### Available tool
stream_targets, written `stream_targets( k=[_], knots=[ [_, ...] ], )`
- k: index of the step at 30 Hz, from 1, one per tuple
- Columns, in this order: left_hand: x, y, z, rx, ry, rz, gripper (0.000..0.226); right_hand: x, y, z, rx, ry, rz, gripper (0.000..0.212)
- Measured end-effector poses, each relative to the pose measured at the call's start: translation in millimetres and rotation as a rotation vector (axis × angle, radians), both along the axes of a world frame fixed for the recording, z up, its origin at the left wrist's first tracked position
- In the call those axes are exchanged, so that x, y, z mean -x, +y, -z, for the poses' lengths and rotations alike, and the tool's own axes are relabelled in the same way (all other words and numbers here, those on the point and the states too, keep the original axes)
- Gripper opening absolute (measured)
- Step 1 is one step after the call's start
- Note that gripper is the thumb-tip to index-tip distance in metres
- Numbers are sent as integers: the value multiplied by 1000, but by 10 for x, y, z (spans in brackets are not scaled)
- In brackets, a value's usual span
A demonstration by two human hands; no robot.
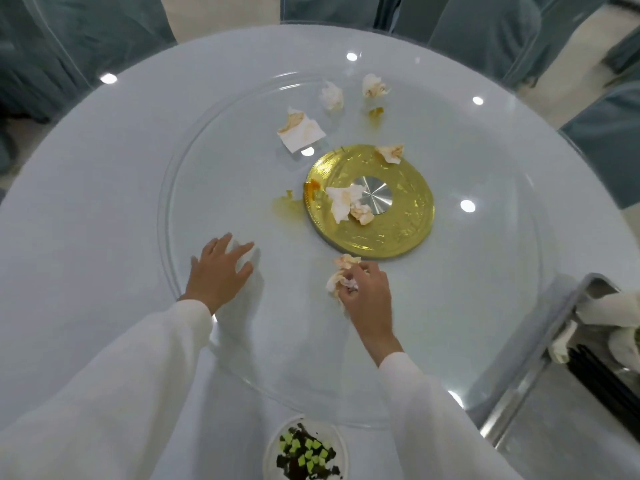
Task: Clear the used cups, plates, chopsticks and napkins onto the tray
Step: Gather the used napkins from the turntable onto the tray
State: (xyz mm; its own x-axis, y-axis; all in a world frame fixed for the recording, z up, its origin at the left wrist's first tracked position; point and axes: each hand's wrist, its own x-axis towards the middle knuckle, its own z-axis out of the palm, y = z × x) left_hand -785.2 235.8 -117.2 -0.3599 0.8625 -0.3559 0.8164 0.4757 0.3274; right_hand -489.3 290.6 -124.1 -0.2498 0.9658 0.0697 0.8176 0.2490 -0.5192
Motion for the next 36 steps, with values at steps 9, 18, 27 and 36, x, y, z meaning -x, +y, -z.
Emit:
stream_targets(
  k=[9,18,27,36],
  knots=[
    [-166,-88,55,-45,5,-46,64,-633,1286,-35,69,28,325,24],
    [-288,-146,157,-71,61,-53,68,312,1833,-265,-129,215,122,25],
    [-203,-122,231,-83,127,-28,68,574,1595,61,-102,-37,-53,30],
    [-256,-112,235,-126,113,-37,65,374,1361,238,-105,94,-93,28]
  ],
)
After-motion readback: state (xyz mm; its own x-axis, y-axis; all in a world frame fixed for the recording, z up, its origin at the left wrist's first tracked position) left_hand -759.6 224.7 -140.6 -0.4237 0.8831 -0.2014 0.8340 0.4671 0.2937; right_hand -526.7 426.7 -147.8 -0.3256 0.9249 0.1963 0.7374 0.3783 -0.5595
